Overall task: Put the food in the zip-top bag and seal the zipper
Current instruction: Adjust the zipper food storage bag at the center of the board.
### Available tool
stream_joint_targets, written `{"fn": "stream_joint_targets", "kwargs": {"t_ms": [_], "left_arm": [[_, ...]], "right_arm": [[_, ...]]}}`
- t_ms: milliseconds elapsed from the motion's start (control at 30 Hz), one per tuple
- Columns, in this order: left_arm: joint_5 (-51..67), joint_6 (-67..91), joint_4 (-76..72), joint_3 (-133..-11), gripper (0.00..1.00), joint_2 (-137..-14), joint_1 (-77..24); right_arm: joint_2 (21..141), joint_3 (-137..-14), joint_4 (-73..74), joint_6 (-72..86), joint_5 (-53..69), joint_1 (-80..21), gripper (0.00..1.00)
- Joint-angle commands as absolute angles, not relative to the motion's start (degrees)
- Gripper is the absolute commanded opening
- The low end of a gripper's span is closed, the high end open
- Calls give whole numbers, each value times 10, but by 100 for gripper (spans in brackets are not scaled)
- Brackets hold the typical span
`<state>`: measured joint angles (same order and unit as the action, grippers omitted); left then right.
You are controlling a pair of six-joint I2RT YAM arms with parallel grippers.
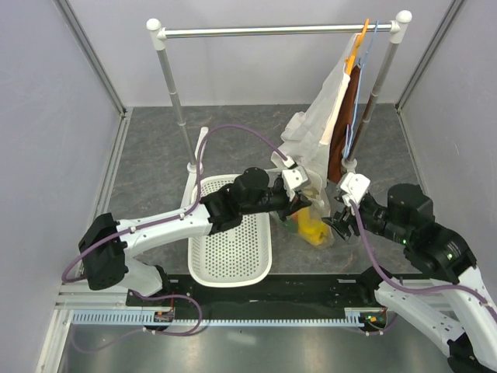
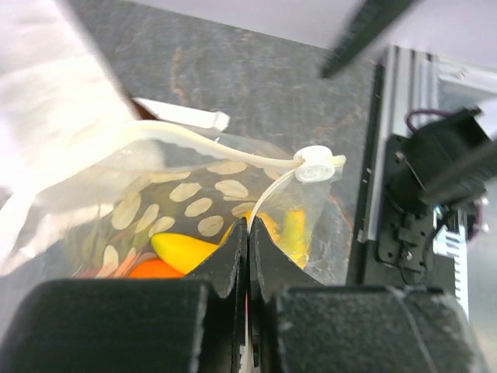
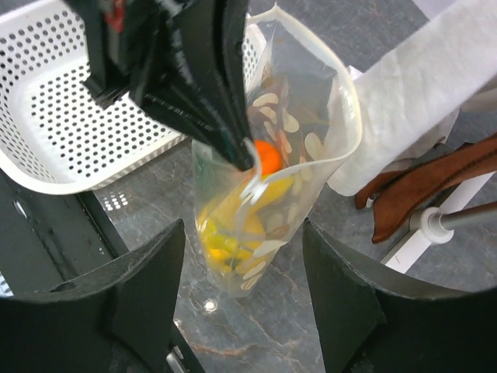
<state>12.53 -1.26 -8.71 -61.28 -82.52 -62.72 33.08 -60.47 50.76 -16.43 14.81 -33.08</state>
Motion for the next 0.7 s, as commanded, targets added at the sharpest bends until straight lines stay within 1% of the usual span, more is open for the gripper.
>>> {"fn": "stream_joint_targets", "kwargs": {"t_ms": [0,33,67,133,167,233,267,300,433,600,667], "left_arm": [[115,67,-119,-637,2,-825,-599],[119,67,-121,-635,2,-825,-599],[120,69,-124,-635,2,-825,-599],[119,72,-128,-638,2,-828,-597],[120,74,-131,-640,2,-830,-596],[120,81,-141,-642,2,-833,-593],[121,83,-141,-644,2,-835,-592],[121,83,-141,-646,2,-835,-592],[129,93,-142,-645,2,-834,-587],[153,91,-146,-642,2,-833,-587],[172,88,-158,-635,2,-831,-587]], "right_arm": [[386,-642,551,-208,180,-329,68],[384,-627,552,-218,193,-330,68],[378,-616,547,-224,195,-329,65],[367,-603,509,-207,164,-329,64],[367,-596,495,-219,162,-329,60],[358,-570,444,-217,122,-330,57],[353,-559,424,-204,107,-330,51],[348,-551,401,-203,100,-329,49],[338,-522,368,-198,112,-329,49],[316,-493,332,-202,119,-329,52],[314,-487,313,-207,113,-329,51]]}}
